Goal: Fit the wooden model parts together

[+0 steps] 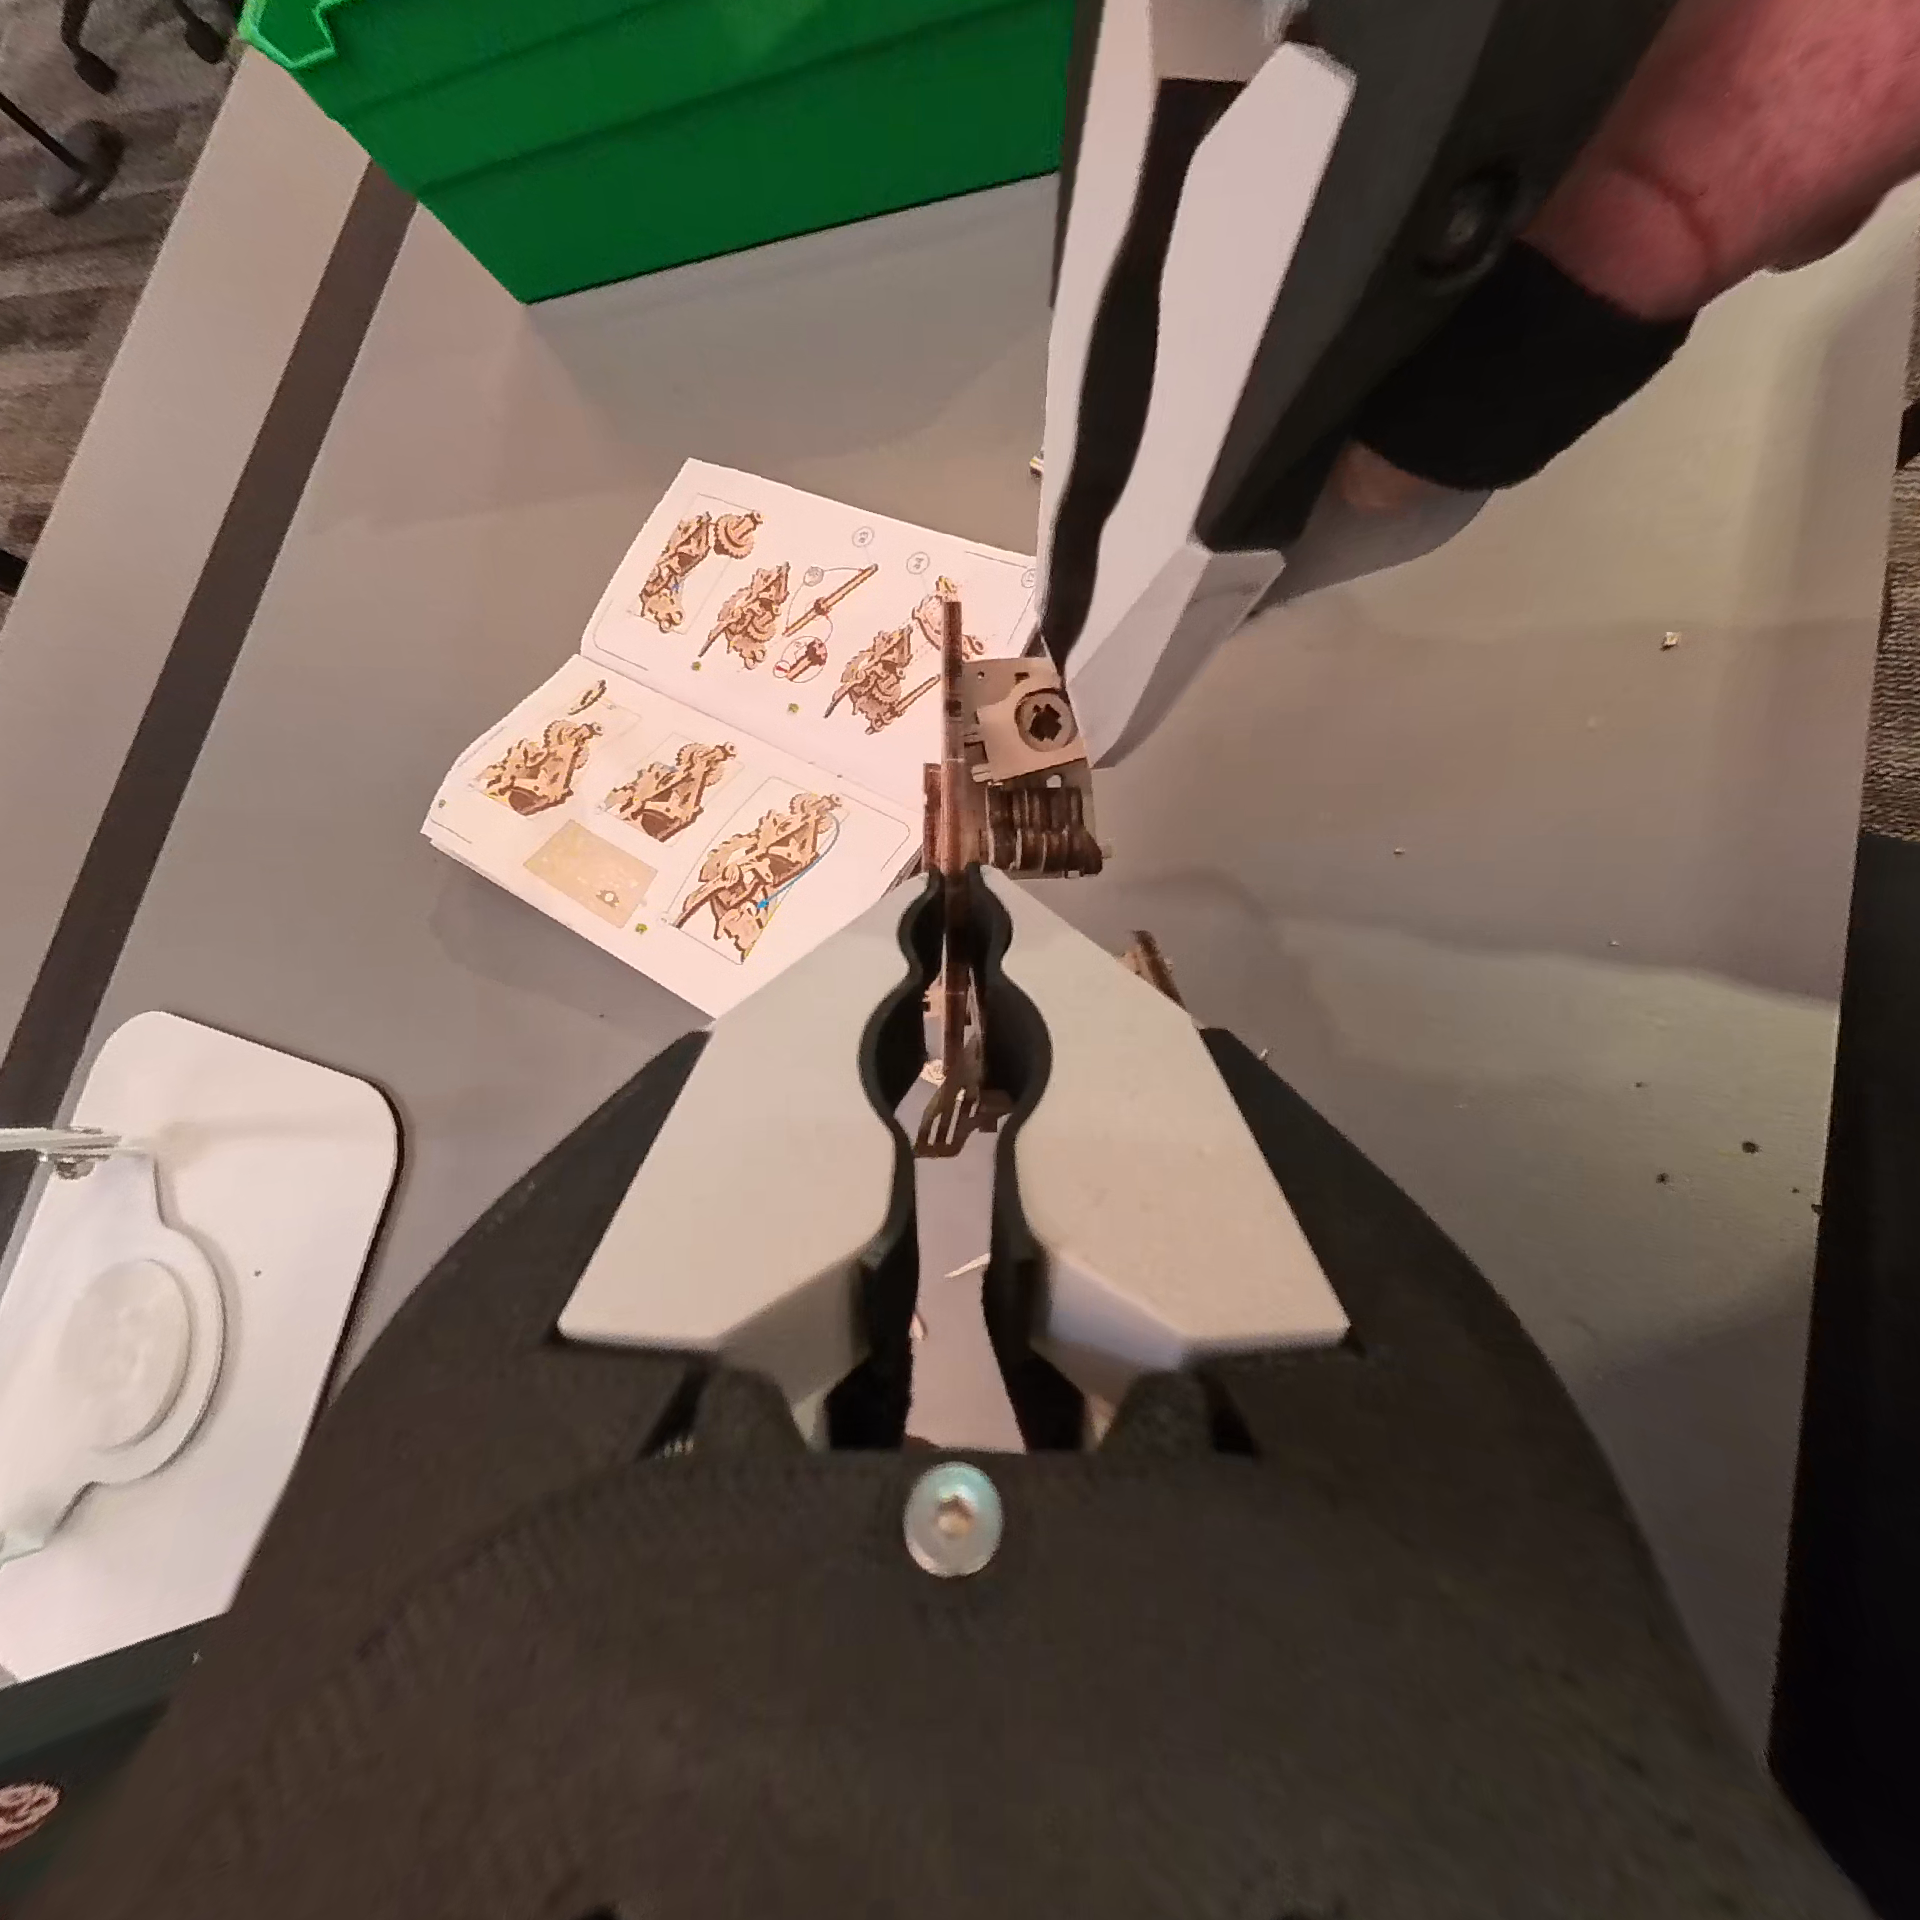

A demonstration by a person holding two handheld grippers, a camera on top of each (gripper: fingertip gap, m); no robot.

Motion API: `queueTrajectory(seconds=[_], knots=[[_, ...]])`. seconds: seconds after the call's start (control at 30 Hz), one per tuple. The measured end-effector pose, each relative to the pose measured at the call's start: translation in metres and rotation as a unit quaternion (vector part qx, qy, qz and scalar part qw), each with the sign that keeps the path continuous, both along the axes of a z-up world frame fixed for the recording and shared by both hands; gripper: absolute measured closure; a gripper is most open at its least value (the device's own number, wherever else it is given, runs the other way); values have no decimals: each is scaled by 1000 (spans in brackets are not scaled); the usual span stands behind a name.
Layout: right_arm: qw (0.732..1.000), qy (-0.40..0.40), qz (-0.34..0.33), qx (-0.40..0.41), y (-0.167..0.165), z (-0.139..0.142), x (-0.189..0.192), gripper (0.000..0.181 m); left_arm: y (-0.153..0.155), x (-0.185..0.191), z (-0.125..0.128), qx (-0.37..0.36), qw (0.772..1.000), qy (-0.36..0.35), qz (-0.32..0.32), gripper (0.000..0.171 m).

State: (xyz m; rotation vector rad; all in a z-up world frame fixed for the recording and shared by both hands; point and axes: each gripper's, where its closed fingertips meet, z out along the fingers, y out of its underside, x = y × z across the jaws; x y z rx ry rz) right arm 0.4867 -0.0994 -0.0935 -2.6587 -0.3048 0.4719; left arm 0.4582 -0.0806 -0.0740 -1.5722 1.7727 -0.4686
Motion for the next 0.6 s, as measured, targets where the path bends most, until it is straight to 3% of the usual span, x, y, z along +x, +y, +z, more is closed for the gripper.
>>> queueTrajectory(seconds=[0.6], knots=[[1000,-11,-10,8,2,1,-1,168,1,0,3,1,1000,-1,3,171]])
